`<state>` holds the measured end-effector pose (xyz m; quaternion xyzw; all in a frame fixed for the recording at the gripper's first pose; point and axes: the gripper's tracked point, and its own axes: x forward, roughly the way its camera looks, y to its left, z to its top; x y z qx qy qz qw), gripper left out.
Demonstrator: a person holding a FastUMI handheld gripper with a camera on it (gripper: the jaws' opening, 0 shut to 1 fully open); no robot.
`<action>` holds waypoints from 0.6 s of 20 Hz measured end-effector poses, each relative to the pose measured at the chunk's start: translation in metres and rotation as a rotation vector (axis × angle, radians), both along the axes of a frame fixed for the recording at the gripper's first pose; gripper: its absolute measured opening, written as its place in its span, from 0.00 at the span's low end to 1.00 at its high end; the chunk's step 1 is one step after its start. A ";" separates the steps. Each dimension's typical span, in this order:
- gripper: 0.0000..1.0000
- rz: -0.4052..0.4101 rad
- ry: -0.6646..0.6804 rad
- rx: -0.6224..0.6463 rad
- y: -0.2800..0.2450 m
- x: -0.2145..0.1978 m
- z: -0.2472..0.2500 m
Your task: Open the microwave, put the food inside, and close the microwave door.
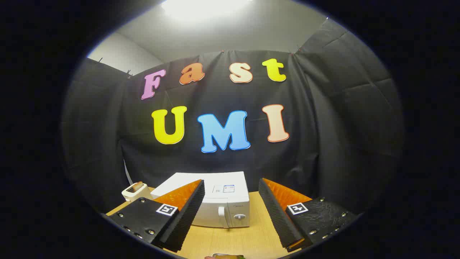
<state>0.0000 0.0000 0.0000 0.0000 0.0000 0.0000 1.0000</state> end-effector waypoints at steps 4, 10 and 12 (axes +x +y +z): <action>0.96 -0.015 -0.021 -0.019 0.010 -0.004 -0.007; 0.96 -0.009 -0.013 -0.036 0.026 -0.001 -0.028; 0.96 -0.007 -0.015 -0.033 0.030 0.001 -0.031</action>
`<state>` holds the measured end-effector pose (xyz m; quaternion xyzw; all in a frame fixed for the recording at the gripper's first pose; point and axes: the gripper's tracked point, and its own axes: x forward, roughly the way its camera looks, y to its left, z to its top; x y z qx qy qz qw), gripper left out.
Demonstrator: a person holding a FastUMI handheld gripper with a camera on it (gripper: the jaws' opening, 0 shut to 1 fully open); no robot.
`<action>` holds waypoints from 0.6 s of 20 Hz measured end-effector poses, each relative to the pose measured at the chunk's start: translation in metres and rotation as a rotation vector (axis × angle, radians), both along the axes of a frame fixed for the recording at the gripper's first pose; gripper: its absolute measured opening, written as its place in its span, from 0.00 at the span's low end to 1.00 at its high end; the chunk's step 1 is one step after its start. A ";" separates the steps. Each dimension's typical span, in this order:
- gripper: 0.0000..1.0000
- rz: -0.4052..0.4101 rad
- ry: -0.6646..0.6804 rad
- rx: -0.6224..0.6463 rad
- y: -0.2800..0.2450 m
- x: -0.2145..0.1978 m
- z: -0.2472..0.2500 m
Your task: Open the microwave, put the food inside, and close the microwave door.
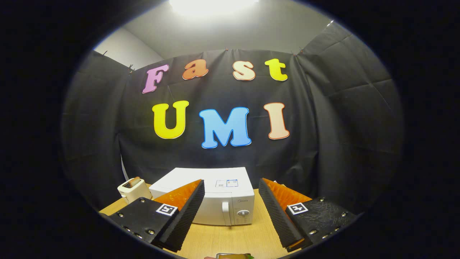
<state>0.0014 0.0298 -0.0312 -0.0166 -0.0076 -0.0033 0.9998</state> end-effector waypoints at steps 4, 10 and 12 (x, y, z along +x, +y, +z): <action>0.96 0.003 0.000 0.015 0.004 0.009 -0.012; 0.95 0.006 0.012 0.004 0.006 0.040 -0.052; 0.96 0.005 0.028 0.009 0.008 0.056 -0.074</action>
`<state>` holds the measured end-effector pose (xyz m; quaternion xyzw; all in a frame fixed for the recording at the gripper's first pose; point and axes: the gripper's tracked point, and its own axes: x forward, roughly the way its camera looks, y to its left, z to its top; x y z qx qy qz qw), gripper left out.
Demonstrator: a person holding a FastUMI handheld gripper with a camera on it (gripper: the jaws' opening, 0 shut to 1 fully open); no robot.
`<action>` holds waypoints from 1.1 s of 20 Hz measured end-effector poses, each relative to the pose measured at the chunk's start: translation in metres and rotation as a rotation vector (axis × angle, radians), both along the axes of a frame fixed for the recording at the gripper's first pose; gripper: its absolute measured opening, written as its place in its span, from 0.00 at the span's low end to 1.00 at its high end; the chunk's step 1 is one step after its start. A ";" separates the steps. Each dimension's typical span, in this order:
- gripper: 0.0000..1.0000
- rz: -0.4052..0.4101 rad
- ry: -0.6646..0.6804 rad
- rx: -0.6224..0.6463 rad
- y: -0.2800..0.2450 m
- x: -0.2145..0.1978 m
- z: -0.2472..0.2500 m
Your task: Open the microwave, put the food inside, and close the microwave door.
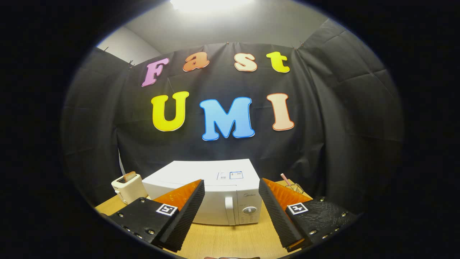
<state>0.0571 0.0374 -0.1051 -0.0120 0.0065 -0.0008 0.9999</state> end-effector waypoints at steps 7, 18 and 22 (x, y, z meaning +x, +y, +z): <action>0.95 -0.035 0.100 0.016 0.004 0.071 -0.096; 0.44 -0.065 0.114 -0.045 0.000 0.118 -0.151; 0.21 -0.064 0.130 -0.038 0.003 0.129 -0.158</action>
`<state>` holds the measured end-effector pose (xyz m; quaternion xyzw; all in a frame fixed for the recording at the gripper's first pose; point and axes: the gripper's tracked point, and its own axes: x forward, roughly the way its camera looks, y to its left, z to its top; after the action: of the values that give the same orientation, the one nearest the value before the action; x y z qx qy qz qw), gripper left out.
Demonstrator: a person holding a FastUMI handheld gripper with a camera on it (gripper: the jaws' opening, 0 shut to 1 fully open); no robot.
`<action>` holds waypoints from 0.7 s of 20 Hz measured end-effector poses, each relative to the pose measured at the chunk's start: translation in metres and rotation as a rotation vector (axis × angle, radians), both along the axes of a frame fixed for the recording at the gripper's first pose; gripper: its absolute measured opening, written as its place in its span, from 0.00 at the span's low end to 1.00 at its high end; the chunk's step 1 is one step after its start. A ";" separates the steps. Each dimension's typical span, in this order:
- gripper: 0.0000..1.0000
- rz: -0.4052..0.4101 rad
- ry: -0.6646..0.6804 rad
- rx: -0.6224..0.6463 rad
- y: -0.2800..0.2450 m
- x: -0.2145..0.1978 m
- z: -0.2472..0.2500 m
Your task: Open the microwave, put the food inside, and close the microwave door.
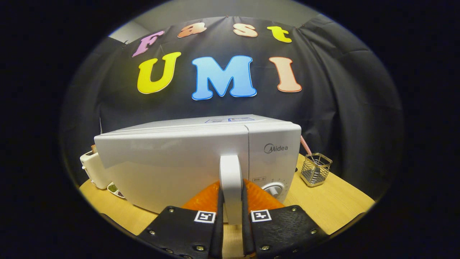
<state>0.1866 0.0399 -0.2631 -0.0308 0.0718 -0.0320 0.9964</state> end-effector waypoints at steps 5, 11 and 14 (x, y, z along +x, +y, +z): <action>0.13 -0.032 0.058 0.093 0.000 -0.006 0.000; 0.13 -0.015 0.079 0.076 0.001 -0.007 -0.002; 0.10 -0.016 0.095 0.084 0.001 -0.010 0.001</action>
<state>0.1761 0.0408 -0.2622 0.0101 0.1203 -0.0352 0.9921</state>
